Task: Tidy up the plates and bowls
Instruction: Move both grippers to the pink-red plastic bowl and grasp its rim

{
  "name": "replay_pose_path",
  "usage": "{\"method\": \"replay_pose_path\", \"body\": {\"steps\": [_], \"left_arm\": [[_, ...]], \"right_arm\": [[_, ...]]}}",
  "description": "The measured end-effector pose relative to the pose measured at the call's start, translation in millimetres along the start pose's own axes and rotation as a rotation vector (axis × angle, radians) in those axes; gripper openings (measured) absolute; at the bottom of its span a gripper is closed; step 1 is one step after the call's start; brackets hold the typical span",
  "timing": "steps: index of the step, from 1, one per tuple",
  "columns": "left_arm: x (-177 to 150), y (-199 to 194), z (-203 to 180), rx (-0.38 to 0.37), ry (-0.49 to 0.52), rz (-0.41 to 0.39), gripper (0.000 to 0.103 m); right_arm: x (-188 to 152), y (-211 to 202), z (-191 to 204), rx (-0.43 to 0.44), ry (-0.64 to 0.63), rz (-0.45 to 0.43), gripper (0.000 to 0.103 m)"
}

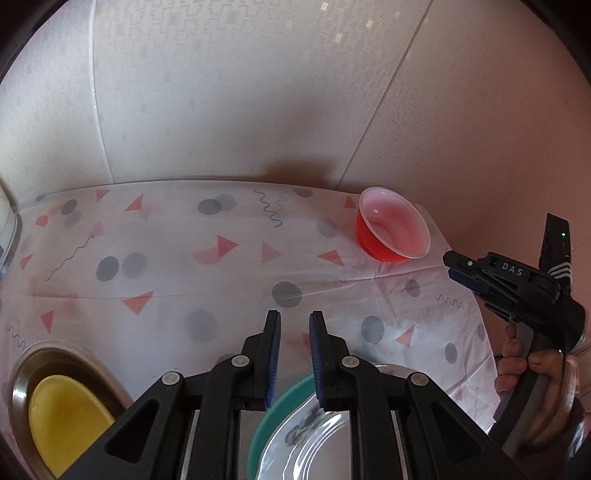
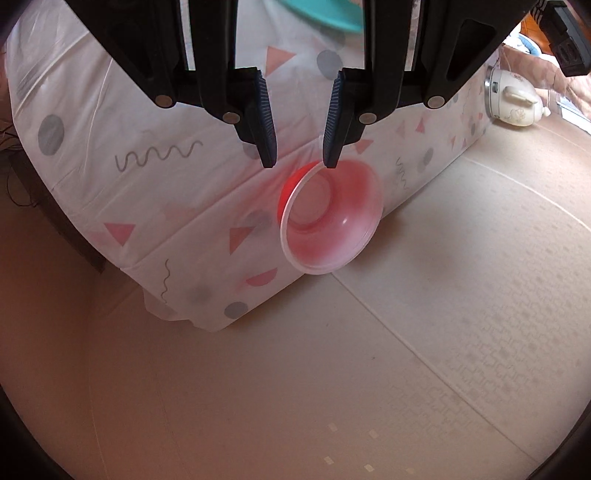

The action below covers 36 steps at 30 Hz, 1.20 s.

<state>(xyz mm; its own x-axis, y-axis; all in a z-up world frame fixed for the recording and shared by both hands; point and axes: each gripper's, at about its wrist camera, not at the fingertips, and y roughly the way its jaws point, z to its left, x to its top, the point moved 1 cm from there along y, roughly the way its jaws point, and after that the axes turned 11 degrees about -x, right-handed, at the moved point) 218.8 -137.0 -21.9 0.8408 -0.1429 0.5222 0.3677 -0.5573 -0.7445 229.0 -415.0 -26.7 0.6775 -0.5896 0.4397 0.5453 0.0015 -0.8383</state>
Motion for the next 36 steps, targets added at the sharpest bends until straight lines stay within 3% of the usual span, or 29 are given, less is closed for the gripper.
{"method": "replay_pose_path", "body": {"steps": [12,14,21,30,36], "left_arm": [[20.7,42.9,-2.7,-0.079,-0.038,0.035,0.016],[21.2,46.0,-1.7,-0.082,-0.042,0.038,0.016],[23.6,48.1,11.2,-0.093,-0.076,0.03,0.017],[33.0,45.9,26.7,-0.121,-0.15,0.006,0.028],[35.4,50.1,31.4,-0.086,-0.152,0.011,0.027]], "right_arm": [[24.0,40.2,5.4,-0.065,0.003,0.045,0.026],[24.2,46.2,11.1,-0.073,-0.027,0.055,0.018],[8.3,45.0,39.4,-0.042,-0.192,0.09,0.014],[-16.6,42.7,66.0,0.044,-0.33,0.168,0.012],[-30.3,42.2,75.1,0.069,-0.368,0.208,0.013]]}}
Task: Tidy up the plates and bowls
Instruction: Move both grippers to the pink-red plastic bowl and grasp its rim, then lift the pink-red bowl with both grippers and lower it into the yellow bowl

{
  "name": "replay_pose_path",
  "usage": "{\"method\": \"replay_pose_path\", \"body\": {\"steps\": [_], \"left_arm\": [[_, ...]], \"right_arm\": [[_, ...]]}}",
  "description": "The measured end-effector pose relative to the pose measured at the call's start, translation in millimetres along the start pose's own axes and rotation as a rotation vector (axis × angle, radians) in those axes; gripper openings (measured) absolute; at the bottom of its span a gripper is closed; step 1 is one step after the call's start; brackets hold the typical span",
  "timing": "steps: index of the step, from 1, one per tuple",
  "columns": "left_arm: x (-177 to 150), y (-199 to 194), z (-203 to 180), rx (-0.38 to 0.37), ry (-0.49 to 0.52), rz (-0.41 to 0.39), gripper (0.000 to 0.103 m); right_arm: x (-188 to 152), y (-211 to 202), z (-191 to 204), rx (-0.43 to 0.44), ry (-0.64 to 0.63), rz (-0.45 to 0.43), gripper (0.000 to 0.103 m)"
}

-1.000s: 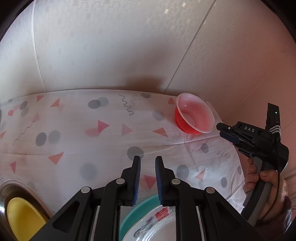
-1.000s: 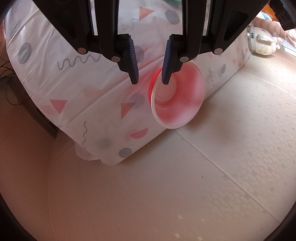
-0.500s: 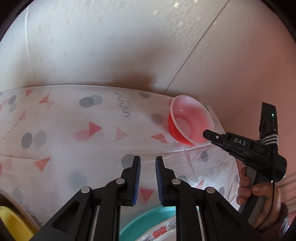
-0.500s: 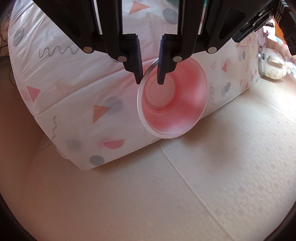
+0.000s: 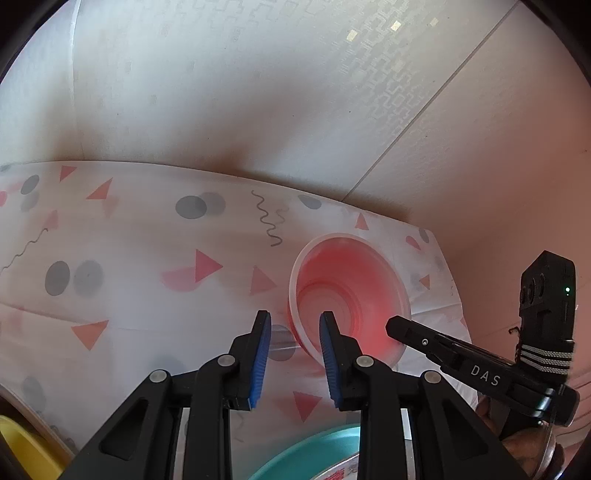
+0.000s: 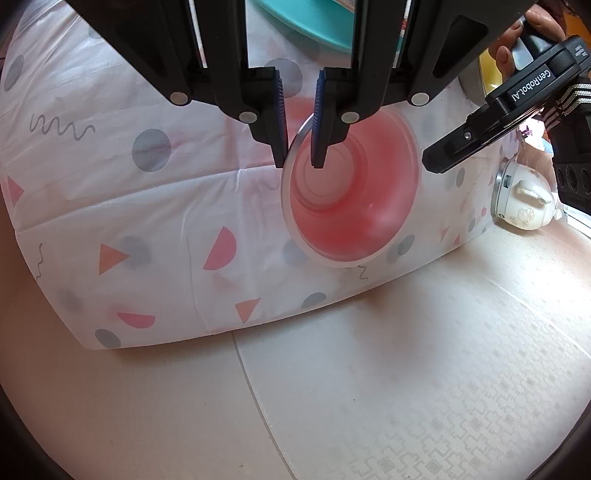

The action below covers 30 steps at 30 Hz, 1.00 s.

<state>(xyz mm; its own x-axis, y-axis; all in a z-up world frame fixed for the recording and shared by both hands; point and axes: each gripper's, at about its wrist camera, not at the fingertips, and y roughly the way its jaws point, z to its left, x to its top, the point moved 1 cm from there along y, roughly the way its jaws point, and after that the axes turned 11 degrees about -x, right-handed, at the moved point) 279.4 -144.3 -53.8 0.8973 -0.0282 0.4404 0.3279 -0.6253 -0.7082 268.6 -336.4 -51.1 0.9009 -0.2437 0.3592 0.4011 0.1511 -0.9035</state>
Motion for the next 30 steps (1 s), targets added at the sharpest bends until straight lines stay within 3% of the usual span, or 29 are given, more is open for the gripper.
{"method": "replay_pose_path", "body": {"steps": [3,11,13,16,20,30], "left_arm": [[0.6,2.5,4.3,0.023,-0.002,0.001,0.027],[8.2,9.3,4.9,0.016,-0.021,-0.001,0.024],[6.8,16.6,0.9,0.005,-0.013,0.024,0.009],[0.6,16.8,-4.7,0.026,0.03,0.016,0.009],[-4.3,9.4,1.6,0.012,0.006,0.01,0.008],[-22.4,-38.0,1.0,-0.004,0.019,-0.057,0.009]], "right_arm": [[-2.2,-2.2,-5.4,0.023,0.041,-0.004,0.02],[-3.3,-10.0,-6.9,0.033,0.12,-0.037,0.018],[-4.0,-8.9,-6.0,0.028,0.118,-0.037,0.012],[-5.8,-11.5,0.5,0.008,0.094,-0.061,0.011],[-9.2,-13.7,3.1,0.026,0.088,-0.063,0.01],[-26.8,-26.9,20.3,0.075,0.069,-0.073,0.01]]}}
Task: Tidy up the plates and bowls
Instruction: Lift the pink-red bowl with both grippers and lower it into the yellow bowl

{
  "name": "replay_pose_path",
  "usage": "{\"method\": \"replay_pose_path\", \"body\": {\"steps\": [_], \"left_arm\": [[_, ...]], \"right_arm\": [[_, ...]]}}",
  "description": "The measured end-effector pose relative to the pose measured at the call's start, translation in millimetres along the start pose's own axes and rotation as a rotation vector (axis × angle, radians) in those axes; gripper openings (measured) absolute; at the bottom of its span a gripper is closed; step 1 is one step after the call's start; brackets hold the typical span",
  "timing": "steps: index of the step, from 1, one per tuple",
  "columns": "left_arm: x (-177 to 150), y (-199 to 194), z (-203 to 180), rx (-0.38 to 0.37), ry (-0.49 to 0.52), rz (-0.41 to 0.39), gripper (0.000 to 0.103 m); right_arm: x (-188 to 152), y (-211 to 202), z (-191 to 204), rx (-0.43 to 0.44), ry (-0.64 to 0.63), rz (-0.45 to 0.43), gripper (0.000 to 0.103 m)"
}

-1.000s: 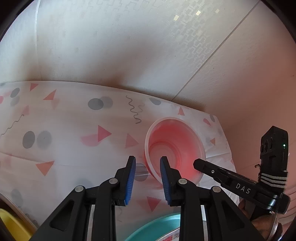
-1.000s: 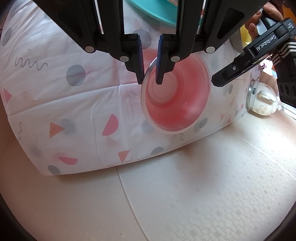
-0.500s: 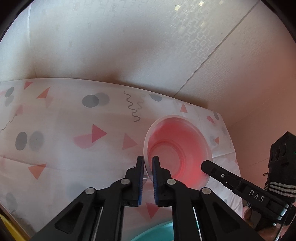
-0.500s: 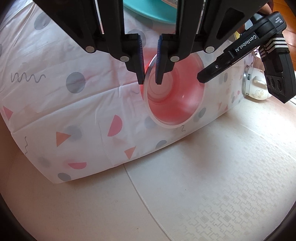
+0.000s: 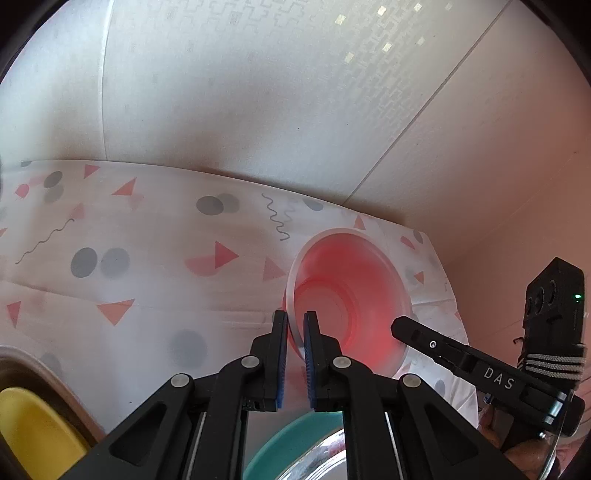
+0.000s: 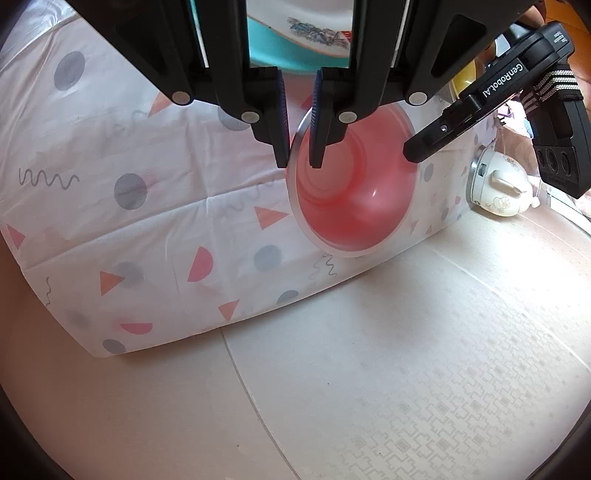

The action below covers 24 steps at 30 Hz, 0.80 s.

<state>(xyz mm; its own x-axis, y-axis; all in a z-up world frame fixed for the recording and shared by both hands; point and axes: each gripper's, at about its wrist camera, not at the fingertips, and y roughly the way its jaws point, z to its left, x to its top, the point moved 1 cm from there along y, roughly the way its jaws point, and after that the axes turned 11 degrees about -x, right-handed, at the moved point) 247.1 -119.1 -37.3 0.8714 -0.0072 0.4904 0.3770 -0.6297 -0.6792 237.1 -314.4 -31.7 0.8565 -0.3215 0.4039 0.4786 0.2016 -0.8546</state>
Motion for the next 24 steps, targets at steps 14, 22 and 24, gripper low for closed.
{"method": "replay_pose_path", "body": {"steps": [14,22,24], "left_arm": [[-33.2,-72.0,5.2,0.046,0.047,-0.108,0.009],[-51.4,-105.9,13.0,0.065,0.054,-0.152,0.009],[-57.4,-113.8,14.5,0.074,0.06,-0.159,0.009]], "right_arm": [[-34.6,-29.9,45.2,0.08,-0.078,-0.054,0.01],[-56.7,-36.6,65.9,0.125,-0.108,-0.054,0.01],[-62.9,-39.1,70.8,0.136,-0.111,-0.052,0.01]]}}
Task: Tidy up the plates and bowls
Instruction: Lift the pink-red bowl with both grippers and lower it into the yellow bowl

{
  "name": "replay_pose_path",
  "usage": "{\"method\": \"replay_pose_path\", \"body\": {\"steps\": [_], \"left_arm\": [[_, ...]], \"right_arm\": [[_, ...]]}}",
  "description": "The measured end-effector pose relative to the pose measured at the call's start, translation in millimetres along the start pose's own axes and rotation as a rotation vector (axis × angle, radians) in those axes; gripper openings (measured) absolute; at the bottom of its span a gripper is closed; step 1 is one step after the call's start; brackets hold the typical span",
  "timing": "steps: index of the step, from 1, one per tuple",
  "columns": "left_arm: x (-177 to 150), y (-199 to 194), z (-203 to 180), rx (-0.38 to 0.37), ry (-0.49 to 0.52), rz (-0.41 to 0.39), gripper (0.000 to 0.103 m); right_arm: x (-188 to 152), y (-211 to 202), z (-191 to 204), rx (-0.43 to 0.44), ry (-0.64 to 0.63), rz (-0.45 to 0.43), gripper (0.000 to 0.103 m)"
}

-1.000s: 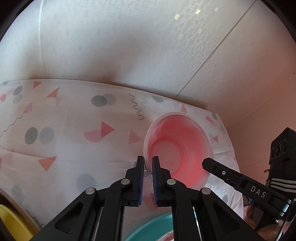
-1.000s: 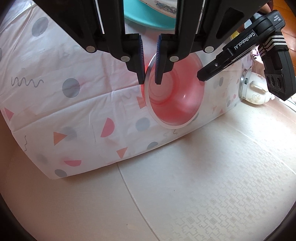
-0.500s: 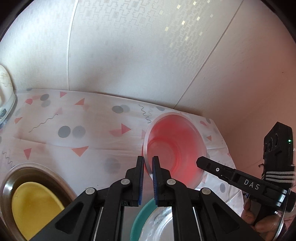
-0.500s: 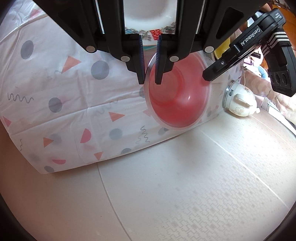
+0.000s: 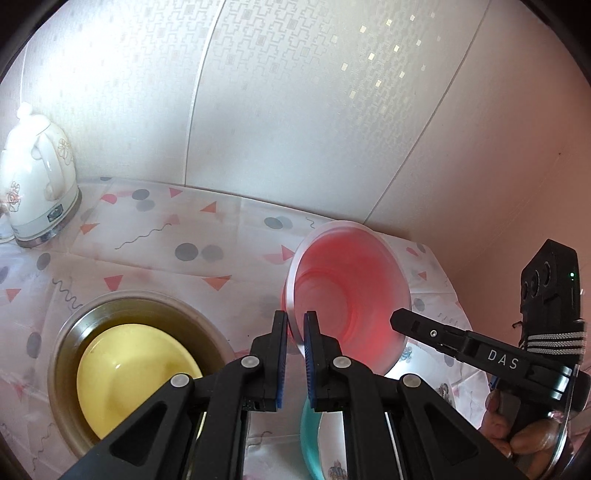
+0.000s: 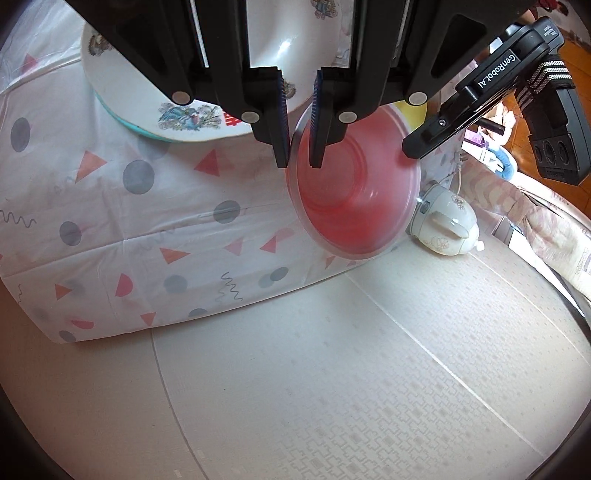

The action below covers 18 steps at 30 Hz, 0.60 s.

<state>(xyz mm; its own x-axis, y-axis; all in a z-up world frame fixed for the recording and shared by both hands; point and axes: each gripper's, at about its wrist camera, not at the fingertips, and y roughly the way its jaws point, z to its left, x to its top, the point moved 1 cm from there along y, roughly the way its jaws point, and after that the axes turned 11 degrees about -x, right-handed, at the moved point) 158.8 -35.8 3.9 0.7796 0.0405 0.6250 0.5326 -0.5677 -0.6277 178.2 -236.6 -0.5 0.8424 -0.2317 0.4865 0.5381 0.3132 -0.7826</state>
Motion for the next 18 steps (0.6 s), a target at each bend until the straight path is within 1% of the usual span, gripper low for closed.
{"method": "replay_pose_path", "body": {"steps": [5,18], "left_arm": [[-8.5,-16.7,5.9,0.017,-0.003,-0.017,0.009],[-26.2,-51.3,37.8,0.03,-0.075,-0.044,0.009]], "right_arm": [[-9.6,-1.4,12.9,0.02,-0.015,0.004,0.01],[-29.1,-0.6,49.9,0.08,-0.067,0.029,0.01]]}}
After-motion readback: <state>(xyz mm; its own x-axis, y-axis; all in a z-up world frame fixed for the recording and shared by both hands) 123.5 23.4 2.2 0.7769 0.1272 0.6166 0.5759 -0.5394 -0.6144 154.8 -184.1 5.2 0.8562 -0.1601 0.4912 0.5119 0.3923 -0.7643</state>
